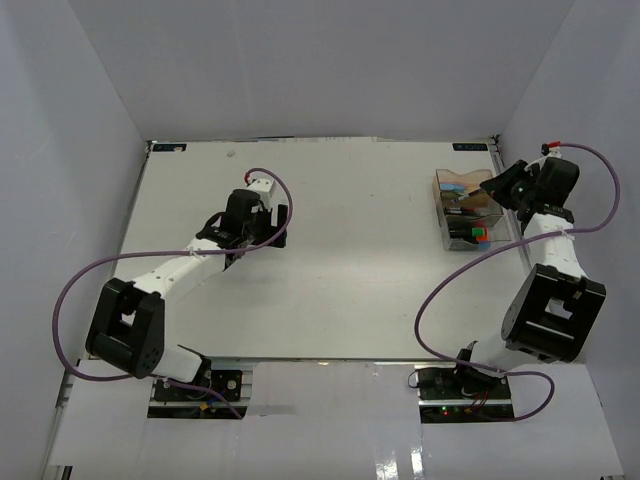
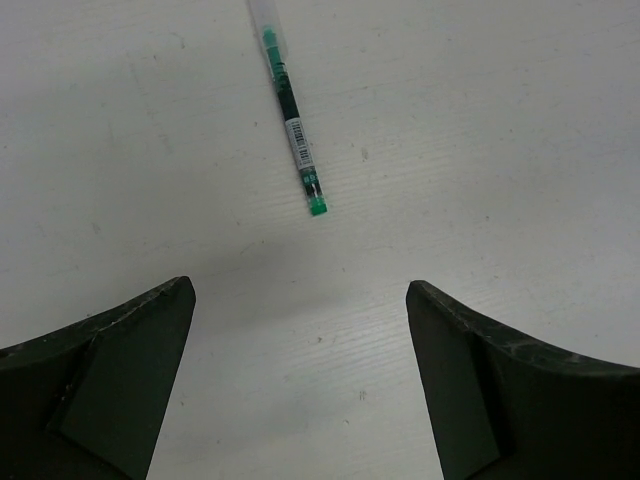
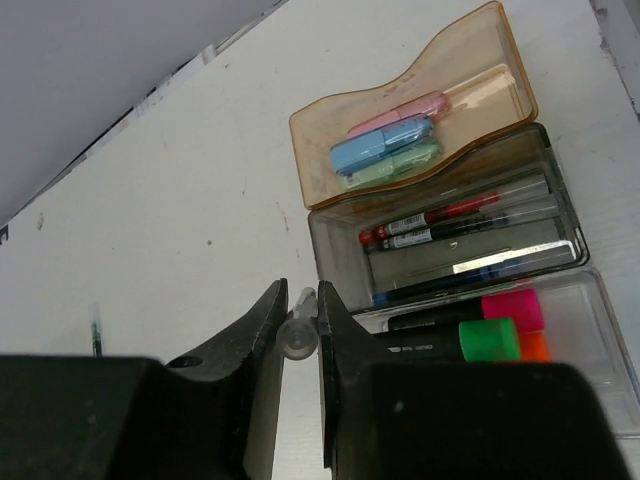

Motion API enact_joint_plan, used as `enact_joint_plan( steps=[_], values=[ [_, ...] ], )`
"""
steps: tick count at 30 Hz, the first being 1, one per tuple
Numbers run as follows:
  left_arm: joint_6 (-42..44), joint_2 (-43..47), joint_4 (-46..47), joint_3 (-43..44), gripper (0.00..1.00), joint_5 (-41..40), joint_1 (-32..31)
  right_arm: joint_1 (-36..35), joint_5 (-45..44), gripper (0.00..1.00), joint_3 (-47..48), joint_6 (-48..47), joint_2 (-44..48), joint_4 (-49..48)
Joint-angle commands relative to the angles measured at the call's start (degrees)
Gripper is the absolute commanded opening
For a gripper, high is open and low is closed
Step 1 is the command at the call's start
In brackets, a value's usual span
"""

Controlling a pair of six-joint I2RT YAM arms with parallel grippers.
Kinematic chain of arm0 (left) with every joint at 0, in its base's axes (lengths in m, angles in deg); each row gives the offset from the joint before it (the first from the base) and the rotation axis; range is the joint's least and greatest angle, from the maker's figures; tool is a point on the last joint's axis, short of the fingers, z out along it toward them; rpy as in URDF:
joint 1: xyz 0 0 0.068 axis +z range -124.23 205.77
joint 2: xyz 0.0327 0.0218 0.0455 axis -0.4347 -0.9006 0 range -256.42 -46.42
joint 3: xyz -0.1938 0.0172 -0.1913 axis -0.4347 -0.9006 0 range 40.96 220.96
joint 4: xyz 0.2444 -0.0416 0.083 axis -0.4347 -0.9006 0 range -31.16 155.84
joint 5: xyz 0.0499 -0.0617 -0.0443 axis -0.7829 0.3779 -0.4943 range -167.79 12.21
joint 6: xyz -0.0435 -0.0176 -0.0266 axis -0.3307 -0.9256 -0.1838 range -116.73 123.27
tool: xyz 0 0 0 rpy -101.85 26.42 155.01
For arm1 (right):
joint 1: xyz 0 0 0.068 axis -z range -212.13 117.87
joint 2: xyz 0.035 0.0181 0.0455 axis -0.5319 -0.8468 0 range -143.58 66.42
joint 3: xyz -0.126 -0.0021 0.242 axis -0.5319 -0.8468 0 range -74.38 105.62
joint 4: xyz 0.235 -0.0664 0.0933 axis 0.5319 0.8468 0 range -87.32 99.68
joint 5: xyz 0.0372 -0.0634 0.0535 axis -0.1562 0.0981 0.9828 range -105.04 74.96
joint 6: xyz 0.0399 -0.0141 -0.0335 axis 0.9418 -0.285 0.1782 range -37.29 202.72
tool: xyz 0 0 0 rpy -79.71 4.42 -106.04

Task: Sort the stationery into containers
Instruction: Place the pen in the storage box.

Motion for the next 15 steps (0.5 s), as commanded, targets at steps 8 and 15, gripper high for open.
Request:
enact_joint_plan(
  steps=[8,15],
  values=[
    [-2.3,-1.1,-1.2,3.0,0.98,1.4,0.6,1.2,0.9,0.08,7.9,-1.4,-10.9,-0.2],
    [-2.3,-1.6,-1.2,2.9,0.98,1.9,0.6,1.2,4.0,0.28,12.7,-1.4,-18.4,1.6]
  ],
)
